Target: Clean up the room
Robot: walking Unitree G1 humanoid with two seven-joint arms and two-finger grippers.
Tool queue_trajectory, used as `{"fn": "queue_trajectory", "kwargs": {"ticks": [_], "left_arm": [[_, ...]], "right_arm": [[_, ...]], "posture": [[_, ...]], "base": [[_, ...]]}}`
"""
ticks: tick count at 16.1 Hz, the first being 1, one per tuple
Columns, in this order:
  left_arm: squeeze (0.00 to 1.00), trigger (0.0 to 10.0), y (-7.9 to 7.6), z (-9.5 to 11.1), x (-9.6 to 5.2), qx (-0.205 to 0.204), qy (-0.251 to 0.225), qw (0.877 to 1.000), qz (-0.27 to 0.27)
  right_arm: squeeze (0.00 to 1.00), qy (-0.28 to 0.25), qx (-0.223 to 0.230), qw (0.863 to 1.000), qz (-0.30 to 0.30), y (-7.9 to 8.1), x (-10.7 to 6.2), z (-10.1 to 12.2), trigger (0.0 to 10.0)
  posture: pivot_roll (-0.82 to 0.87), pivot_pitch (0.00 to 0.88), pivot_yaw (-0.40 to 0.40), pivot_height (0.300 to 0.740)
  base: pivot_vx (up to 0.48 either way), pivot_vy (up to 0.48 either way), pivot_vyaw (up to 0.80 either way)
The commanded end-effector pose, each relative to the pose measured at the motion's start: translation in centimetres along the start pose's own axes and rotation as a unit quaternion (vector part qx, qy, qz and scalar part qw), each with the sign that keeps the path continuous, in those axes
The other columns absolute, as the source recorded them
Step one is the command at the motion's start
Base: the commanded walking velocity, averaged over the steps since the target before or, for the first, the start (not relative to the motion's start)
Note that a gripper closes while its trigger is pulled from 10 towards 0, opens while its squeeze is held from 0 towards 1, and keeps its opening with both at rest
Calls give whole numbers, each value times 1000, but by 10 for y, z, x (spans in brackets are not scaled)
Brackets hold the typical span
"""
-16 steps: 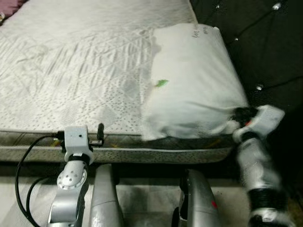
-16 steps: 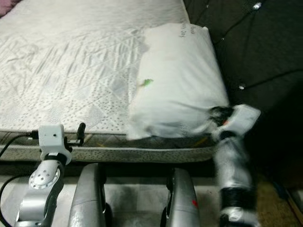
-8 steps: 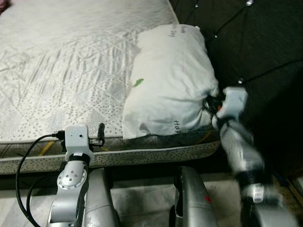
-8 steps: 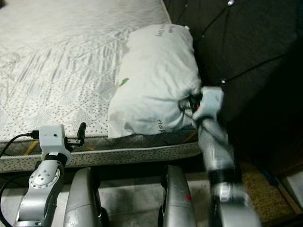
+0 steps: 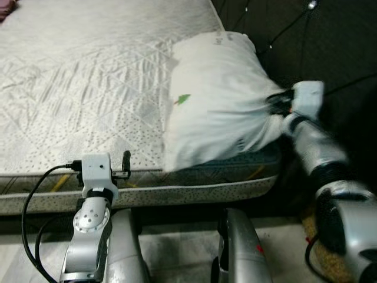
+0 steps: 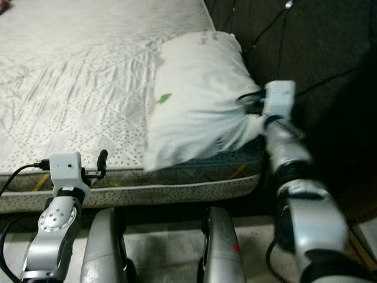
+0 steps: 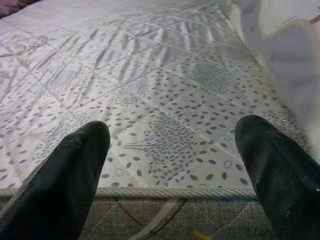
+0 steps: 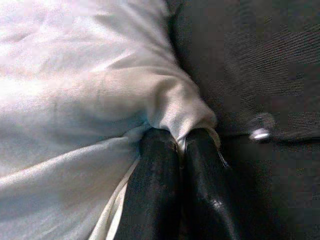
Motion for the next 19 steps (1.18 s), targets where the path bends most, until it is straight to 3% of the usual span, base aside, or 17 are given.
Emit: {"fn": "queue_trajectory", "kwargs": {"ticks": [1,4,6,7,8,10,12,14,15,18,19], "left_arm": [[0,10000,1,-1,-1,3,-1,1000,5],[0,10000,-1,0,0,2,-2,1000,4],[0,10000,0,-1,-1,0,-1,1000,5],[0,10000,-1,-3,-3,0,2,1000,5],[0,10000,-2,-3,-3,-1,4,1000,3],[0,10000,-3,-3,-3,0,4,1000,-1],[0,10000,-3,-2,-2,0,3,1000,-1],[0,10000,-3,1,-1,-3,-2,1000,-1],[0,10000,-8,5,-1,-10,-9,1000,-5],[0,10000,-11,5,-2,-16,-9,1000,-8],[0,10000,-10,3,-2,-17,-8,1000,-7]], "right_arm": [[0,-56,2,998,-31,-21,1,37,0],[0,-75,-22,994,-82,-53,-5,46,0],[0,-81,-19,992,-98,-64,-10,41,0],[0,-80,-23,993,-85,-60,-10,32,6510],[1000,-77,-9,995,-64,-54,-11,23,10000],[1000,-96,6,995,-19,-33,-11,14,10000],[1000,-106,-11,994,-10,-27,-12,14,10000],[1000,-136,-127,983,5,-13,-17,18,10000],[1000,-122,-179,976,15,-2,-22,-3,10000],[1000,-87,-158,984,1,-11,-32,-34,10000],[1000,-115,-122,986,-5,-11,-41,-34,10000]], "posture": [[52,0,-40,536],[47,5,-37,536],[46,9,-35,536],[45,13,-34,536],[44,16,-31,536],[42,20,-22,536],[42,20,-20,536],[37,18,-17,536],[32,17,-21,536],[25,19,-29,536],[20,22,-27,536]], "base": [[0,0,0],[0,0,0],[0,0,0],[0,0,0],[0,0,0],[0,0,0],[0,0,0],[0,0,0],[0,0,0],[0,0,0],[0,0,0]]}}
Point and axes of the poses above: a point about 5 cm out from each wrist's last joint towards the gripper, its own x axis pointing out of the wrist towards the gripper, its own z axis along the axis of the wrist's last joint, y = z × x, the point moved 5 cm from there along x, pointing out of the wrist towards the gripper, and after that the axes turned 2 degrees about -x, right-handed, at the moved point
